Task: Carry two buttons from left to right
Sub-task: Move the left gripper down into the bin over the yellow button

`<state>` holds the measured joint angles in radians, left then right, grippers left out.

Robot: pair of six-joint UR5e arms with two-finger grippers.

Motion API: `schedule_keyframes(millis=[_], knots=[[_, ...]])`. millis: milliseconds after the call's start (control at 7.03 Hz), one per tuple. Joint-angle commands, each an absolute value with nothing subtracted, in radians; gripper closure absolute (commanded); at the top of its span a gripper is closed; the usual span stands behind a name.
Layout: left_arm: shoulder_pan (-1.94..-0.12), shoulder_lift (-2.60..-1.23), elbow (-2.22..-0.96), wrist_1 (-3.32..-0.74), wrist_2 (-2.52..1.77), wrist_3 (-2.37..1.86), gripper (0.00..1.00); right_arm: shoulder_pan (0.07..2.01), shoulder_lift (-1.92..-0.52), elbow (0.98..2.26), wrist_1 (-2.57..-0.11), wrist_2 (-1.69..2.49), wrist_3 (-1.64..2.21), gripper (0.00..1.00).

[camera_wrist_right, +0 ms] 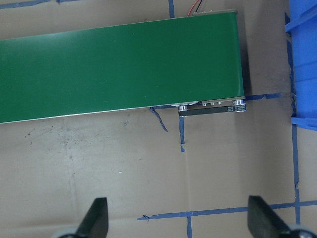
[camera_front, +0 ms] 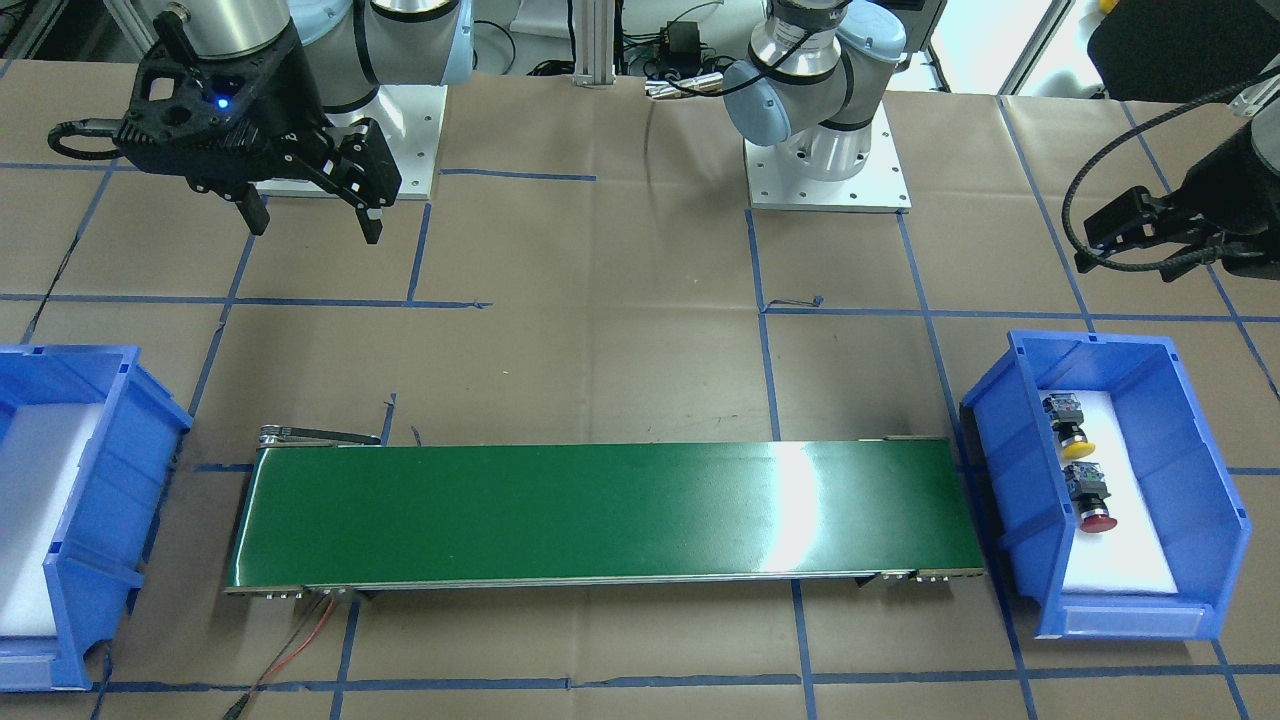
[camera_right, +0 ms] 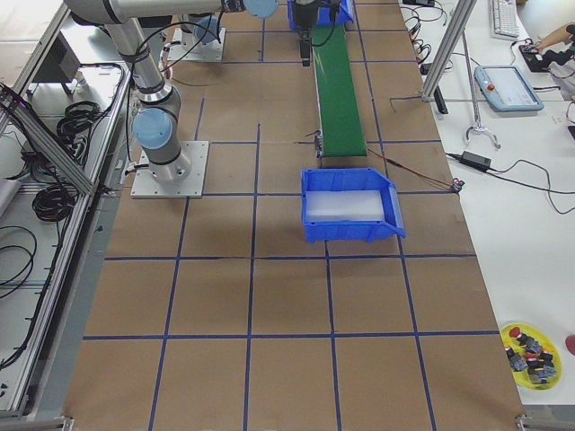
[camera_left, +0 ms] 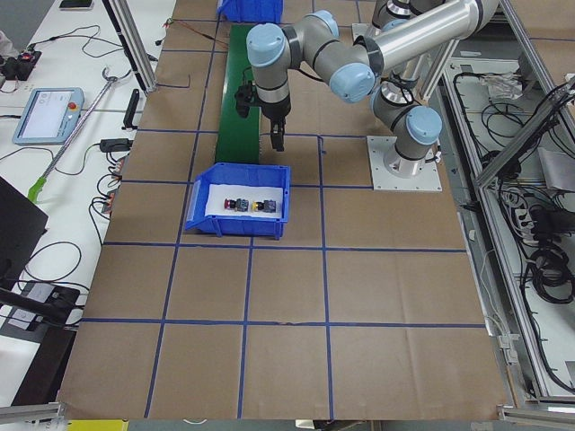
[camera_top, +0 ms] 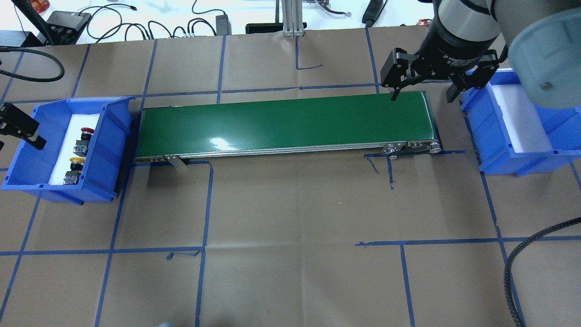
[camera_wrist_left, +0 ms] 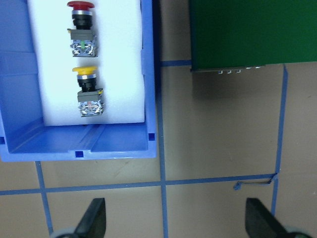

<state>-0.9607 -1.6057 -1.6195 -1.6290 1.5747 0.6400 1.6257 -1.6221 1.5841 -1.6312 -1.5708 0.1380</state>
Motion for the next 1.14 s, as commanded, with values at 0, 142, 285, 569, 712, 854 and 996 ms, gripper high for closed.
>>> schedule_keyframes(millis=[0,142,285,569,712,854,996], knots=[[-0.894,-1.647,-1.620,-1.609,1.574,0.678,0.00,1.626,-1.618,1.586,-1.632,-1.571,0.138,0.00],[-0.894,-1.654,-1.634,-1.573,1.575,0.680,0.00,1.626,-1.618,1.586,-1.631,-1.572,0.138,0.00],[-0.893,-1.661,-1.679,-1.486,1.575,0.693,0.00,1.626,-1.618,1.586,-1.631,-1.572,0.138,0.00],[-0.896,-1.681,-1.747,-1.334,1.575,0.687,0.00,1.625,-1.615,1.586,-1.631,-1.572,0.138,0.00],[-0.900,-1.692,-1.752,-1.325,1.572,0.669,0.00,1.624,-1.615,1.588,-1.631,-1.572,0.138,0.00],[-0.903,-1.733,-1.756,-1.284,1.572,0.667,0.00,1.624,-1.617,1.588,-1.629,-1.571,0.138,0.00],[-0.907,-1.788,-1.773,-1.199,1.574,0.669,0.00,1.626,-1.618,1.588,-1.629,-1.571,0.138,0.00]])
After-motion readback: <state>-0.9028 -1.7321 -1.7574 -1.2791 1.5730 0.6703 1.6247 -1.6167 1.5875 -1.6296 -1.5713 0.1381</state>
